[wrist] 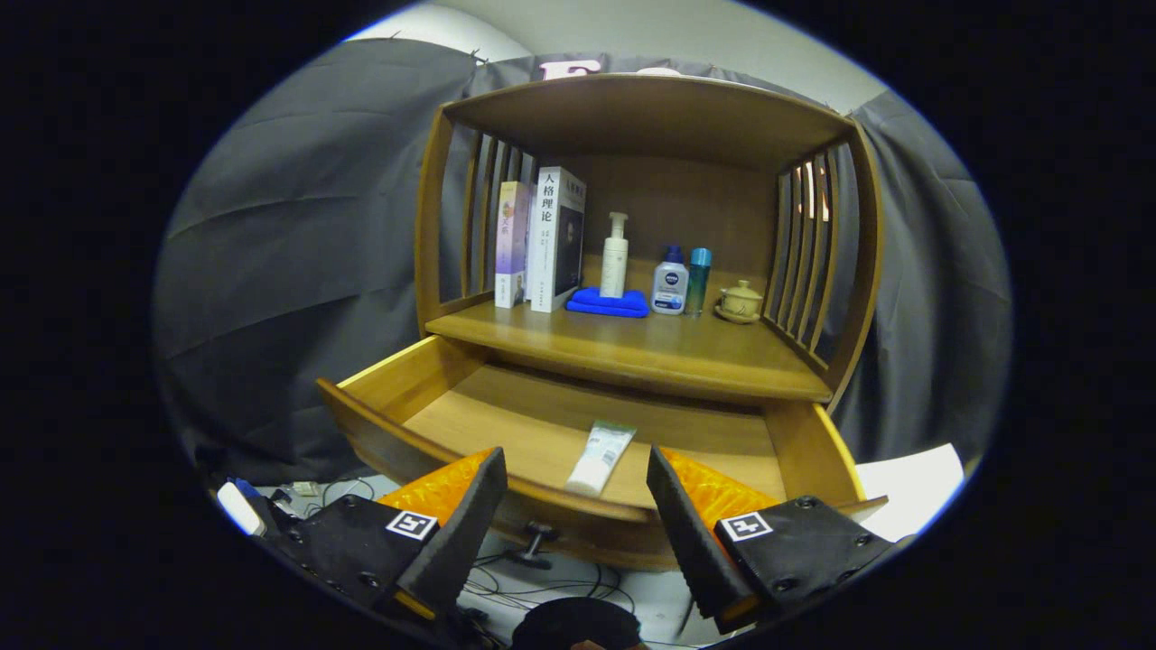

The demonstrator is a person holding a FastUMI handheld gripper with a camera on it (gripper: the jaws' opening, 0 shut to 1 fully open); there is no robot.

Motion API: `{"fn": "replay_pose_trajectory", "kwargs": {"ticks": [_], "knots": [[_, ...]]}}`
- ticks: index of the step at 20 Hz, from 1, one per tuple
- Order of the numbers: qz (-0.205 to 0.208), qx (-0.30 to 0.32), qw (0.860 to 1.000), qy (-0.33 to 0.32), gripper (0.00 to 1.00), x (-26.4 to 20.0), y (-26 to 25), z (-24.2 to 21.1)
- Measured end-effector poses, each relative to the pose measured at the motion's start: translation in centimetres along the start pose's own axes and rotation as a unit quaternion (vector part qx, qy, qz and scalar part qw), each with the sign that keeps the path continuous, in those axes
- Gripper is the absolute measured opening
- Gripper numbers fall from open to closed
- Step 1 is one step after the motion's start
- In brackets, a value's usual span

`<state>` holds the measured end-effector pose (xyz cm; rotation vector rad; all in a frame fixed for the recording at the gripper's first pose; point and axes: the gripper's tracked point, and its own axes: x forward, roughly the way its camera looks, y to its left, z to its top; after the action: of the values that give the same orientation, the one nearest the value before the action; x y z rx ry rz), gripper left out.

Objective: Pull open the drawer, take out the items inside it, and place them on the countertop above the cabinet.

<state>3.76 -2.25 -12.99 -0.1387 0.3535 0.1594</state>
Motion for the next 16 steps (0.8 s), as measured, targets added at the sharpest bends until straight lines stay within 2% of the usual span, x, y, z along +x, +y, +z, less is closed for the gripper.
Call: {"fn": "replay_pose_trajectory", "kwargs": {"ticks": [5,9,13,16], "knots": [[0.024,0.005,0.998,0.051,0.98,4.3,-0.4,2.9],[0.049,0.006,0.992,0.117,0.98,7.9,0.2,2.3],[0.067,0.013,0.972,0.226,0.98,10.9,0.6,-0.9],[0.056,0.004,0.954,0.294,0.98,12.7,-0.6,-3.0]]}}
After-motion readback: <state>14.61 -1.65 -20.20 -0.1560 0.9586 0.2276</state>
